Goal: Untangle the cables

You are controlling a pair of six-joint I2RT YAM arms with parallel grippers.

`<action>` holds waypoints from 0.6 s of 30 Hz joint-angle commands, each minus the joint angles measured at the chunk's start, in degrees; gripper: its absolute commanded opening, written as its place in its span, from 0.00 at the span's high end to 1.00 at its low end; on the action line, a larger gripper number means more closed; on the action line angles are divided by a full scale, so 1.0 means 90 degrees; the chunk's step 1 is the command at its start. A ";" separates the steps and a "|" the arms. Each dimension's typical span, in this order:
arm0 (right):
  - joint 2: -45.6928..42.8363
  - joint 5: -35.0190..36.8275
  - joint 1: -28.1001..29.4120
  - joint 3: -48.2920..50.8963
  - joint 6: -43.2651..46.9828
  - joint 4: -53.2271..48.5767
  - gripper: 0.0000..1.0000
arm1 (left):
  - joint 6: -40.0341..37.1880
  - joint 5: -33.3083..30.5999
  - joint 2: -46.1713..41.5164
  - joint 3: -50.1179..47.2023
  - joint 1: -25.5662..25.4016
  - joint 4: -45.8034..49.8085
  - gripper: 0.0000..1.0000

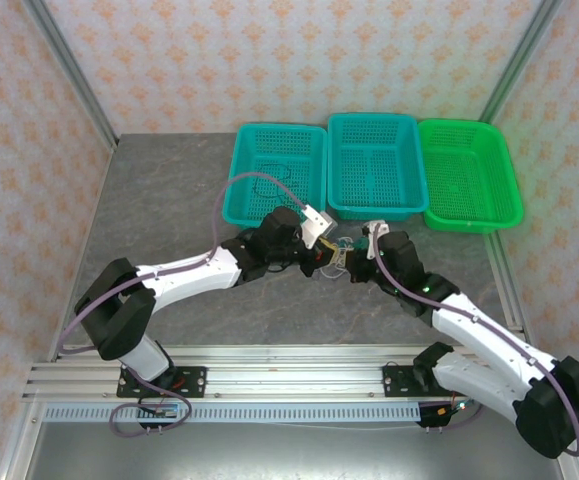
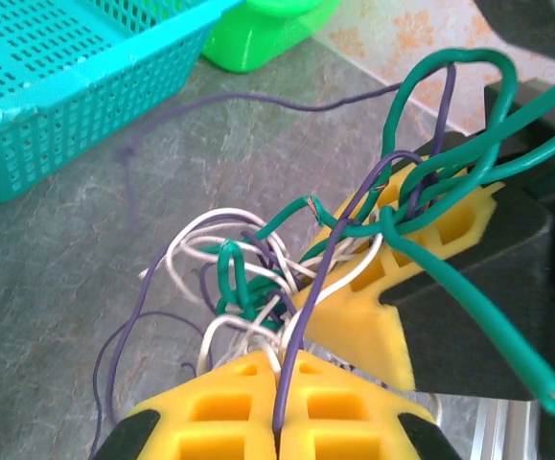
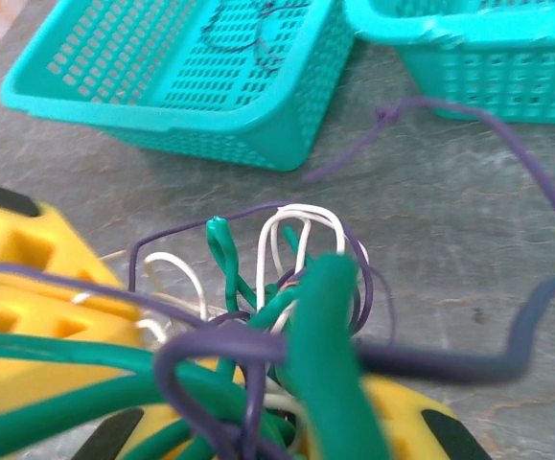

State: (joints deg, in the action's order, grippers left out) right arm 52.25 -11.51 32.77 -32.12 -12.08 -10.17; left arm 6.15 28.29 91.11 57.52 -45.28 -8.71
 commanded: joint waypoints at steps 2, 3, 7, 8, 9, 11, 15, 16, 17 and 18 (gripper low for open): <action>-0.0092 0.2224 -0.0006 -0.0159 -0.0750 -0.0777 0.82 | 0.0116 -0.0256 -0.0310 -0.0188 0.0030 -0.0055 1.00; -0.0102 0.2720 -0.0053 -0.0176 -0.1001 -0.0984 0.81 | 0.0122 -0.0357 -0.0355 -0.0258 0.0026 0.0025 1.00; -0.0261 0.3560 -0.0528 -0.0085 -0.1797 -0.1482 0.75 | 0.0227 -0.0631 -0.0544 -0.0561 0.0017 0.0096 1.00; -0.0310 0.3599 -0.0662 -0.0043 -0.1940 -0.1535 0.72 | 0.0274 -0.0643 -0.0590 -0.0645 0.0028 0.0058 1.00; -0.0357 0.3644 -0.0817 -0.0008 -0.2071 -0.1607 0.67 | 0.0316 -0.0680 -0.0638 -0.0732 0.0018 0.0021 1.00; -0.0385 0.3780 -0.1060 0.0014 -0.2337 -0.1792 0.62 | 0.0376 -0.0747 -0.0749 -0.0864 0.0019 0.0002 1.00; -0.0294 0.4135 -0.1629 0.0014 -0.3166 -0.2391 0.62 | 0.0410 -0.0835 -0.0952 -0.1057 0.0022 0.0003 1.00; -0.0274 0.4118 -0.1730 0.0024 -0.3284 -0.2454 0.64 | 0.0412 -0.0836 -0.0972 -0.1082 0.0026 0.0001 1.00; -0.0282 0.4019 -0.1818 0.0042 -0.3299 -0.2444 0.65 | 0.0425 -0.0819 -0.0991 -0.1099 0.0022 -0.0008 1.00; -0.0339 0.3815 -0.1828 0.0097 -0.3118 -0.2252 0.66 | 0.0429 -0.0780 -0.0979 -0.1121 0.0019 -0.0023 1.00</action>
State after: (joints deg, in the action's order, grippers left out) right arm 49.63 19.70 17.30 -32.32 -36.23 -27.22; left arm 9.19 22.44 84.12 48.14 -45.23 -9.17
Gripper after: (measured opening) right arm 0.347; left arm 0.048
